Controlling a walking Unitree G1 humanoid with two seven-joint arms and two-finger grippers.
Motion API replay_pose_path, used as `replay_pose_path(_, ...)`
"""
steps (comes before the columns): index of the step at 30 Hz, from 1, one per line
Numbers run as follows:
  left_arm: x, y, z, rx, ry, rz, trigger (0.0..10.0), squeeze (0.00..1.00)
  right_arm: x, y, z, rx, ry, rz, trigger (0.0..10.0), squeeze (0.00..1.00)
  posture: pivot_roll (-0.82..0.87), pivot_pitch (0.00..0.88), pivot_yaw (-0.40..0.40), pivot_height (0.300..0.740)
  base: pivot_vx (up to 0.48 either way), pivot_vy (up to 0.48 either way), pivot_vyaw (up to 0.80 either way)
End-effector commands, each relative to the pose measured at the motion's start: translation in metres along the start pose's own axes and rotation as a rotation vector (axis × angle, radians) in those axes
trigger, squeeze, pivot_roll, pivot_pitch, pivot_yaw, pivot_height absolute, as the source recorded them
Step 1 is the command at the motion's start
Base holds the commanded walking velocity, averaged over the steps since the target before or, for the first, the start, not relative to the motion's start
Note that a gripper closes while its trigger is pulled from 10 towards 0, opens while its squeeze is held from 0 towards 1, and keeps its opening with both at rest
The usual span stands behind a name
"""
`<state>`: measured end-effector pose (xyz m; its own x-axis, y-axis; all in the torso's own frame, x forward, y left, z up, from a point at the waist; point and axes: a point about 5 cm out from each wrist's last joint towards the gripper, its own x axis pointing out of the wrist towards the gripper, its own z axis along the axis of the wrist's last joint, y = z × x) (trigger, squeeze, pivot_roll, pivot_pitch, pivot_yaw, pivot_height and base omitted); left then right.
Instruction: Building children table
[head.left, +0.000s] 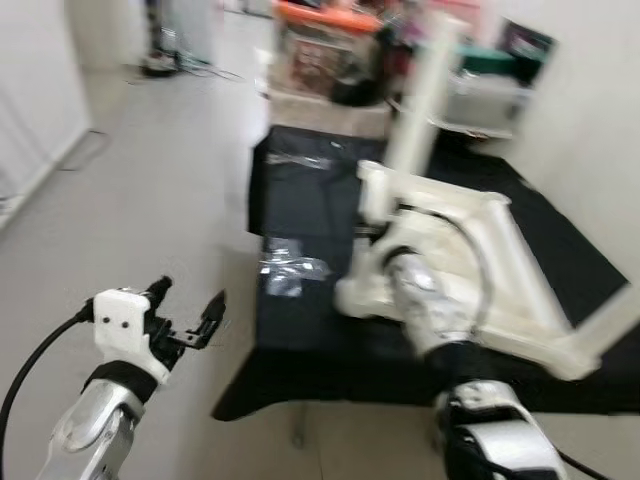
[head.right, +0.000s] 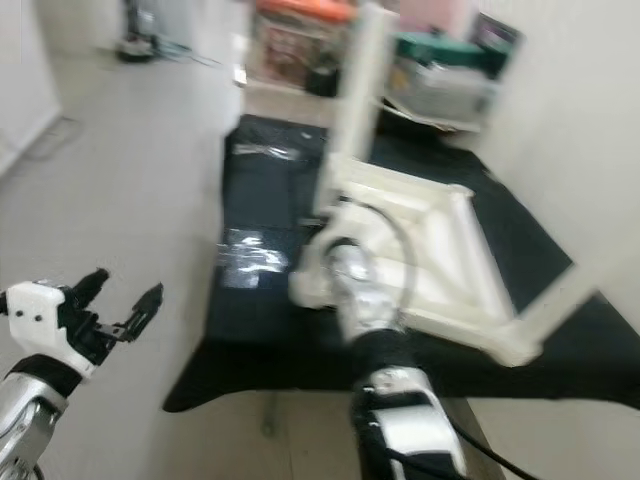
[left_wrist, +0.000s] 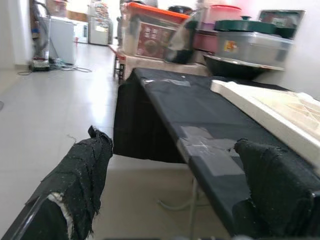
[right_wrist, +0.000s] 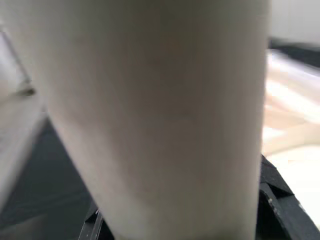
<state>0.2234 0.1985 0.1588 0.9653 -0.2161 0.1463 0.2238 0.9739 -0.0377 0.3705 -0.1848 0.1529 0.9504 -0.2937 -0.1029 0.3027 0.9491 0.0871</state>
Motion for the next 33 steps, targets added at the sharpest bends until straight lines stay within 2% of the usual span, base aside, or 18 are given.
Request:
replay_pose_path(1,0.004,-0.008,0.0,-0.019,-0.004,-0.038,10.0,0.0,-0.006,-0.006,-0.03,-0.101,0.138,-0.05,0.0,0.0,0.15,0.0,-0.182,0.74,0.0,0.0,0.0)
replay_pose_path(2,0.004,-0.008,0.0,-0.02,-0.004,-0.039,10.0,0.0,-0.014,0.002,-0.031,-0.144,0.117,0.03,10.0,0.0,0.14,0.0,-0.176,0.74,0.0,0.0,0.0)
replay_pose_path(4,0.004,-0.008,0.0,-0.021,-0.005,-0.041,10.0,0.0,-0.024,0.022,-0.029,-0.14,0.084,0.187,10.0,0.0,0.14,0.0,-0.175,0.74,0.0,0.0,0.0)
replay_pose_path(5,0.005,-0.008,-0.001,-0.022,-0.005,-0.043,10.0,0.0,-0.026,0.034,-0.024,-0.074,0.06,0.288,10.0,1.0,0.14,0.0,-0.176,0.74,0.0,0.0,0.0)
replay_pose_path(13,0.005,-0.008,-0.001,-0.022,-0.005,-0.043,10.0,0.0,-0.026,0.034,-0.024,-0.074,0.06,0.288,10.0,1.0,0.14,0.0,-0.176,0.74,0.0,0.0,0.0)
replay_pose_path(14,0.005,-0.008,-0.001,-0.022,-0.004,-0.044,10.0,0.0,-0.027,0.04,-0.02,-0.024,0.04,0.331,10.0,1.0,0.14,0.0,-0.176,0.74,0.0,0.0,0.0)
replay_pose_path(15,0.005,-0.008,-0.001,-0.022,-0.004,-0.044,10.0,0.0,-0.027,0.04,-0.02,-0.024,0.04,0.331,10.0,1.0,0.14,0.0,-0.176,0.74,0.0,0.0,0.0)
replay_pose_path(16,0.005,-0.008,-0.001,-0.022,-0.005,-0.042,10.0,0.0,-0.023,0.058,0.002,0.018,-0.032,0.631,10.0,0.0,0.16,0.0,-0.191,0.74,0.0,0.0,0.0)
replay_pose_path(17,0.006,-0.008,-0.002,-0.022,-0.006,-0.041,10.0,0.0,-0.023,0.067,0.019,0.029,-0.087,0.836,10.0,0.0,0.16,0.0,-0.192,0.74,0.0,0.0,0.0)
replay_pose_path(18,0.006,-0.008,-0.002,-0.022,-0.006,-0.041,10.0,0.0,-0.023,0.067,0.019,0.029,-0.087,0.836,10.0,0.0,0.16,0.0,-0.192,0.74,0.0,0.0,0.0)
replay_pose_path(19,0.006,-0.009,-0.002,-0.022,-0.007,-0.04,10.0,0.0,-0.025,0.073,0.032,0.02,-0.124,1.01,10.0,0.0,0.16,0.0,-0.193,0.74,0.0,0.0,0.0)
replay_pose_path(20,0.006,-0.009,-0.002,-0.022,-0.007,-0.04,10.0,0.0,-0.025,0.073,0.032,0.02,-0.124,1.01,10.0,0.0,0.16,0.0,-0.193,0.74,0.0,0.0,0.0)
replay_pose_path(22,0.007,-0.008,-0.001,-0.022,-0.008,-0.041,10.0,0.0,-0.042,0.079,0.038,0.026,-0.098,1.339,10.0,0.0,0.16,0.0,-0.194,0.74,0.0,0.0,0.0)
replay_pose_path(23,0.007,-0.008,-0.001,-0.022,-0.008,-0.041,10.0,0.0,-0.042,0.079,0.038,0.026,-0.098,1.339,10.0,0.0,0.16,0.0,-0.194,0.74,0.0,0.0,0.0)
replay_pose_path(24,0.007,-0.009,-0.001,-0.022,-0.009,-0.041,10.0,0.0,-0.051,0.082,0.033,0.012,-0.068,1.445,10.0,0.0,0.17,0.0,-0.197,0.74,0.0,0.0,0.0)
replay_pose_path(26,0.007,-0.009,-0.001,-0.022,-0.009,-0.041,10.0,0.0,-0.051,0.082,0.033,0.012,-0.068,1.445,10.0,0.0,0.17,0.0,-0.197,0.74,0.0,0.0,0.0)
replay_pose_path(27,0.007,-0.009,-0.001,-0.022,-0.009,-0.041,10.0,0.0,-0.061,0.086,0.023,-0.018,-0.034,1.525,10.0,0.0,0.18,0.0,-0.203,0.74,0.0,0.0,0.0)
replay_pose_path(33,0.007,-0.009,-0.001,-0.02,-0.009,-0.037,10.0,0.0,-0.07,0.098,0.004,-0.066,0.006,1.537,10.0,0.0,0.18,0.0,-0.205,0.74,0.0,0.0,0.0)
